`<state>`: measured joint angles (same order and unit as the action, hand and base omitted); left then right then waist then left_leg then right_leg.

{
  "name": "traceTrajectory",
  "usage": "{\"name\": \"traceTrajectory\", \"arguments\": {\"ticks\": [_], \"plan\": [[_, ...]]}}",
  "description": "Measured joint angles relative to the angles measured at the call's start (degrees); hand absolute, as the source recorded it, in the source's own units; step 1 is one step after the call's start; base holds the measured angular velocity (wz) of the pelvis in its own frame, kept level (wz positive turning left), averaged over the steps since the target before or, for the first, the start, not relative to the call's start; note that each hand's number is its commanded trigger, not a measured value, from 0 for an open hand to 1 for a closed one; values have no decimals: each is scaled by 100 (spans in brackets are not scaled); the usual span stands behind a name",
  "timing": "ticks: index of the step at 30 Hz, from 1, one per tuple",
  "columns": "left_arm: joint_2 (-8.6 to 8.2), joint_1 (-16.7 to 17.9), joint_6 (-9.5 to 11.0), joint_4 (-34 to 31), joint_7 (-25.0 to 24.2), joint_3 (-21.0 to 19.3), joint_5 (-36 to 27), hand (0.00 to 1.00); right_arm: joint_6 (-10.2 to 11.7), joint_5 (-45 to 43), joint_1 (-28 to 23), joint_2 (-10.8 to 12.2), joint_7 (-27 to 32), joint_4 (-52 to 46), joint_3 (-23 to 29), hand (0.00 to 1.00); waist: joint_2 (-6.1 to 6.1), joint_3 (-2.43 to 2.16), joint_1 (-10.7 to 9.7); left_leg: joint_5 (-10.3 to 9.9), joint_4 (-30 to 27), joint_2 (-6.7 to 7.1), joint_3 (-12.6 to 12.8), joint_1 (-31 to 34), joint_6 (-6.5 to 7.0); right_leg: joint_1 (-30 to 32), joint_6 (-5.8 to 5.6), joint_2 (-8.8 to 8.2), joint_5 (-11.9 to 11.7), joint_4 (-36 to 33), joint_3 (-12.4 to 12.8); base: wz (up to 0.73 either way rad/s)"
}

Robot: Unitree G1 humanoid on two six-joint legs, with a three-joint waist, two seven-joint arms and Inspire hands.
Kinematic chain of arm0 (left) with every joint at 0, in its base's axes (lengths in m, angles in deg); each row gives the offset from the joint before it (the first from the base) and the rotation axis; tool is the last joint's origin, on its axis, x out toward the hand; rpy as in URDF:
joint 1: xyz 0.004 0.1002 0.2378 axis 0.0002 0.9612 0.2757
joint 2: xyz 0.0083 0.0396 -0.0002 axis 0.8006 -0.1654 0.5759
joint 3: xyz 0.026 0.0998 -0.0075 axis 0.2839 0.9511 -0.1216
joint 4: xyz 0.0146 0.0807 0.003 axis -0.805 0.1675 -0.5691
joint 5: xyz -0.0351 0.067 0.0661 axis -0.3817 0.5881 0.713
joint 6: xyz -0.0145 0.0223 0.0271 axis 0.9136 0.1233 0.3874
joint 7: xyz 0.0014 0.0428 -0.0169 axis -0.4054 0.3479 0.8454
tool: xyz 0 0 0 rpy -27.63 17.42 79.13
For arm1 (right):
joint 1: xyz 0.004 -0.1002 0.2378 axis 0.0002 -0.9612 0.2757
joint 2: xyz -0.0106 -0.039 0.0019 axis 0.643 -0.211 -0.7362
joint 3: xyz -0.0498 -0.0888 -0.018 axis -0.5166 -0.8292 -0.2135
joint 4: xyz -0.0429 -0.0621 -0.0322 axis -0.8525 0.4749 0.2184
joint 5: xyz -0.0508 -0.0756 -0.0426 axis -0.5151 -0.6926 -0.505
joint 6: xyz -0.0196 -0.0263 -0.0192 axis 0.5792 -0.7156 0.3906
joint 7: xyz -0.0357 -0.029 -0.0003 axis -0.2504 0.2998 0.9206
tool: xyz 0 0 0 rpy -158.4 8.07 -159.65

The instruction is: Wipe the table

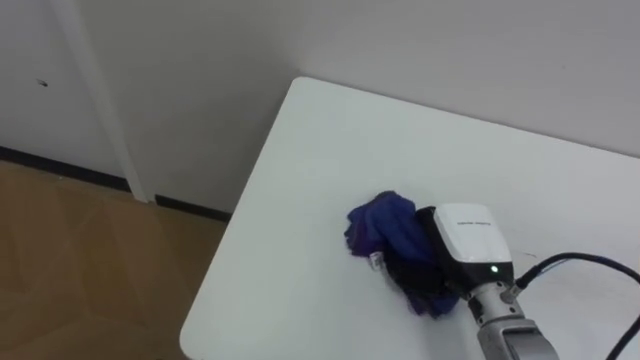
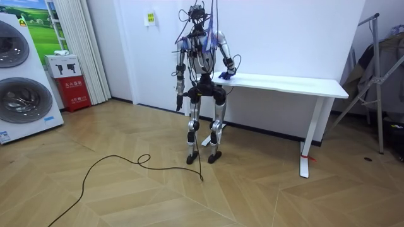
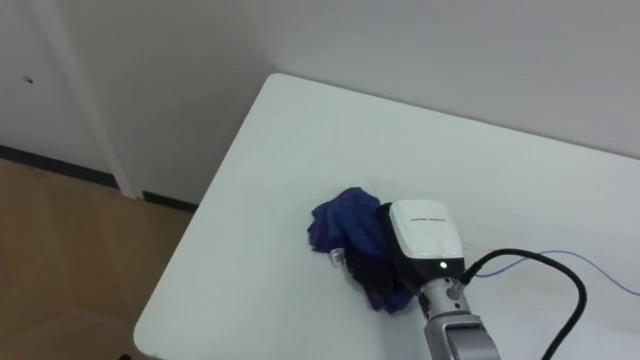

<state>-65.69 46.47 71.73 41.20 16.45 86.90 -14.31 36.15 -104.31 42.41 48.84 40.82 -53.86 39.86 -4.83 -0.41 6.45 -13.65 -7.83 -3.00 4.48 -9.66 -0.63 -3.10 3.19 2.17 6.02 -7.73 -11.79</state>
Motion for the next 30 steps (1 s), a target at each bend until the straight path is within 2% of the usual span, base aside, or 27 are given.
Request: {"name": "traceTrajectory", "arguments": {"ticks": [5, 8, 9, 12, 15, 17, 20, 21, 22, 23, 25, 27, 30], "plan": [[-69, 13, 0, -10, 2, -59, -145, 0, -5, 570, 42, 11, -15, 102, -7, 100, 32, 13, 21, 0, 1, 9, -26, -5, 0, -15, -5, -11, 2, -1, -4, 0], [-170, 57, 0, -23, 22, -55, -212, 0, -100, 751, 100, 159, -170, 24, 24, 100, 116, 40, 37, -3, 8, 8, 7, -2, 5, 16, -9, -3, 3, -28, 19, -5], [-208, 63, -4, -28, 27, -57, -211, 0, -159, 839, 185, 212, -253, 22, 26, 100, 156, 68, 32, -16, 12, 1, 19, 10, 26, 34, -9, 3, 4, -45, 22, -6], [-226, 117, -25, -45, 28, -91, -186, 0, -205, 1132, 431, 192, -498, 37, 51, 100, 187, 72, 44, -17, 21, -4, 42, 103, 26, 176, 9, 10, 15, -123, 57, -6], [-249, 225, -135, -125, 28, -218, -208, 0, -68, 1458, 643, 175, -451, 447, 272, 100, 185, 64, 18, -13, 1, -11, 39, 117, 30, 190, 17, 11, 11, -115, 49, 1], [-256, 355, -160, -201, 15, -354, -189, 0, 91, 1735, 778, 174, -411, 862, 598, 100, 184, 58, -13, -12, -15, -6, 6, 102, 31, 139, 12, -6, 14, -89, -7, 15], [-231, 567, -226, -371, 12, -681, -100, 0, 132, 2000, 872, 86, -200, 1601, 1345, 100, 143, 33, -40, -11, -90, 25, -10, 131, 32, 82, -31, -76, 41, -84, -129, 25], [-230, 628, -234, -367, 9, -917, -38, 0, 209, 1997, 891, 71, -141, 1911, 1748, 100, 121, 24, -109, -5, -89, 38, -8, 131, 42, 43, -51, -104, 54, -66, -187, 27], [-226, 679, -236, -366, 10, -1025, 15, 0, 236, 2009, 902, 64, -114, 2047, 1936, 100, 110, 20, -166, -1, -89, 49, -9, 124, 49, 6, -64, -119, 62, -47, -230, 36], [-195, 786, -234, -366, 11, -1169, 90, 0, 252, 2036, 892, 29, -56, 2348, 2330, 100, 85, -2, -237, 6, -89, 66, -2, 97, 61, -42, -90, -142, 80, -30, -274, 27], [-168, 916, -235, -373, 17, -1467, 90, 0, 257, 2197, 799, -198, 3, 2821, 2849, 100, 20, -35, -357, 6, -105, 69, 5, 78, 61, -84, -129, -191, 104, -16, -332, 19], [-105, 1003, -248, -390, 18, -1487, 84, 0, 235, 2279, 738, -351, 57, 3111, 3117, 100, -31, -39, -430, 6, -107, 75, 23, 80, 61, -81, -137, -206, 110, -22, -334, 5], [-73, 1001, -252, -406, 15, -1533, 80, 0, 227, 2381, 650, -389, 84, 3452, 3480, 100, -97, -31, -546, 6, -125, 72, 88, 83, 62, -70, -138, -209, 110, -87, -284, -10]]}}
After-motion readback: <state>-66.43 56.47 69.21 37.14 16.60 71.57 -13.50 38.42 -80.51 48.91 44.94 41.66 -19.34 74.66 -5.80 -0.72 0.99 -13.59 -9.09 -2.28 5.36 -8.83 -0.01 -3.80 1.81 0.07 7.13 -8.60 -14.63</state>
